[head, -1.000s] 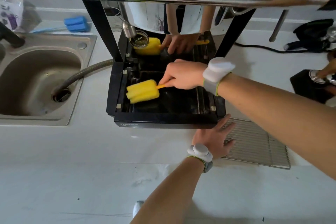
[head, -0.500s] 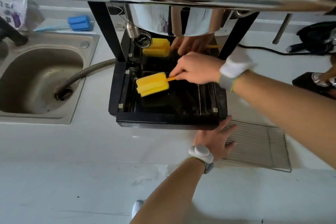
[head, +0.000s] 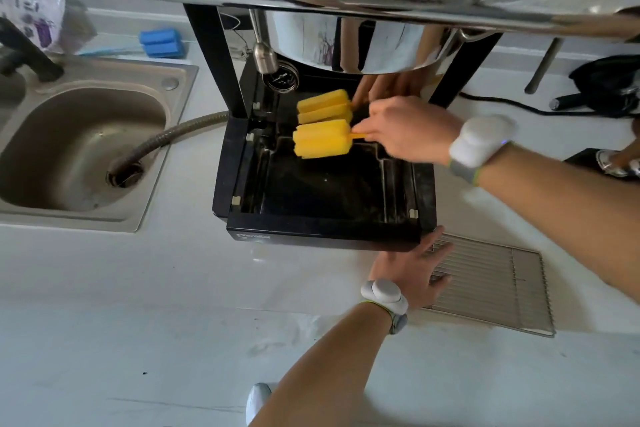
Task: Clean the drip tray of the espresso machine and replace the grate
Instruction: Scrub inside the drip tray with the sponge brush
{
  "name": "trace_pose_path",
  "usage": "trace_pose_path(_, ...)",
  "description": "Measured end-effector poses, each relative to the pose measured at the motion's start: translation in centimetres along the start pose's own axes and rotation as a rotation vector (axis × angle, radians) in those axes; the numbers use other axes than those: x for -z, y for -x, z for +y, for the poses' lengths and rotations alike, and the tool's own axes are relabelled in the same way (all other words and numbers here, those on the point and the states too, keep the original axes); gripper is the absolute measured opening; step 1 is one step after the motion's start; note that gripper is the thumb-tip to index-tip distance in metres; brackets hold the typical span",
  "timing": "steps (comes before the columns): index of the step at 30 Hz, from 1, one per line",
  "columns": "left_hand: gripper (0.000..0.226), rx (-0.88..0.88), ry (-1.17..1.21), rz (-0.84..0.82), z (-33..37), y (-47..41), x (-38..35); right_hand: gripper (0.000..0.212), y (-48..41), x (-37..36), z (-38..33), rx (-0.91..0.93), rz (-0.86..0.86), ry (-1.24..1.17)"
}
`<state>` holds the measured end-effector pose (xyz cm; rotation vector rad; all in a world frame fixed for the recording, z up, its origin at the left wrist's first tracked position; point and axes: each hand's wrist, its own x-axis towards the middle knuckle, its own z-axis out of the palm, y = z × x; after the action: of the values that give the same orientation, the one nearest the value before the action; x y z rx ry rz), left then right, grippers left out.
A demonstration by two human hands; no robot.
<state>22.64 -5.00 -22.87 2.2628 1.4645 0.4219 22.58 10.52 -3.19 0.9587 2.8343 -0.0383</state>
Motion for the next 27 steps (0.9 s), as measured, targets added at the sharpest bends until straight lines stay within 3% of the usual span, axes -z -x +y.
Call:
trace_pose_path(3, 0.058, 0.002, 0.000, -0.017, 0.0, -0.1, 0.0, 0.024, 0.5, -1.7, -0.9, -0.005, -0.087, -0.053)
trace_pose_path(8, 0.057, -0.011, -0.003, 0.011, 0.0, 0.0, 0.1, 0.030, 3.9, 0.4, 2.7, 0.170, -0.380, -0.122)
trace_pose_path(10, 0.058, -0.002, 0.017, -0.001, 0.0, 0.0, 0.1, 0.030, 4.5, 1.1, 3.4, 0.139, -0.342, -0.115)
trace_pose_path(15, 0.059, -0.008, 0.013, -0.007, 0.0, -0.1, 0.1, 0.023, 2.1, -0.3, 1.2, -0.029, 0.019, -0.035)
trace_pose_path(18, 0.059, -0.004, 0.011, -0.017, -0.2, -0.1, -0.1, 0.022, 1.5, -1.9, -0.6, -0.039, -0.032, -0.022)
trace_pose_path(21, 0.059, -0.015, 0.001, -0.008, -0.2, -0.2, -0.3, 0.025, 2.6, -0.8, 1.1, 0.069, -0.245, -0.135)
trace_pose_path(24, 0.059, -0.009, 0.005, -0.013, -0.2, -0.1, -0.3, 0.027, 4.4, 1.4, 2.8, 0.148, -0.412, -0.099)
trace_pose_path(27, 0.059, 0.000, 0.006, -0.038, -0.4, -0.2, -0.1, 0.025, 4.8, 2.2, 3.0, 0.096, -0.206, 0.034)
